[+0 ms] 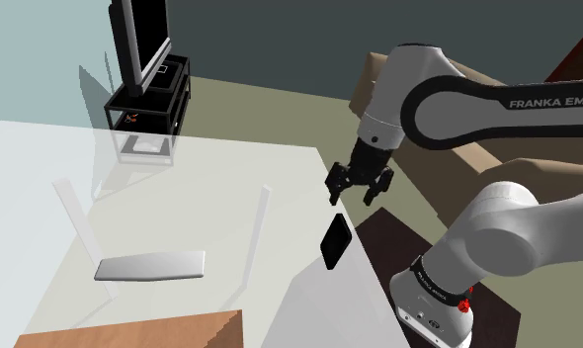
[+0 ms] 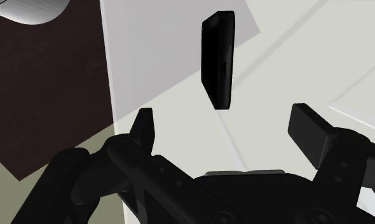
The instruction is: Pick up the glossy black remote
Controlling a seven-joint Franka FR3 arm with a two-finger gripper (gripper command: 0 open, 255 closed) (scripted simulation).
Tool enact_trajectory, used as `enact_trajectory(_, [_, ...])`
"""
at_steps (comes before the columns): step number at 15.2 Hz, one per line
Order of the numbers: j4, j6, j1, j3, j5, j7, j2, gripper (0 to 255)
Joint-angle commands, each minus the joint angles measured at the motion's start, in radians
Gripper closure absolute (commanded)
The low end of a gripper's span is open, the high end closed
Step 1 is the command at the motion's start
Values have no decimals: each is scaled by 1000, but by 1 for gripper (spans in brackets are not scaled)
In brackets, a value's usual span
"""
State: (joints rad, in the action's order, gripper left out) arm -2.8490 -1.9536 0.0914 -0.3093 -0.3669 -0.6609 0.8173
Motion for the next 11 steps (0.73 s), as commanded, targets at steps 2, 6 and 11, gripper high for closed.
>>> enact_trajectory(2, [-29,-69,14,-32,-43,-29,-39,0])
enact_trajectory(6, [-63,-142,19,-48,-63,-18,-79,0])
enact_trajectory(11, [-76,-172,21,-53,-71,-13,-96,255])
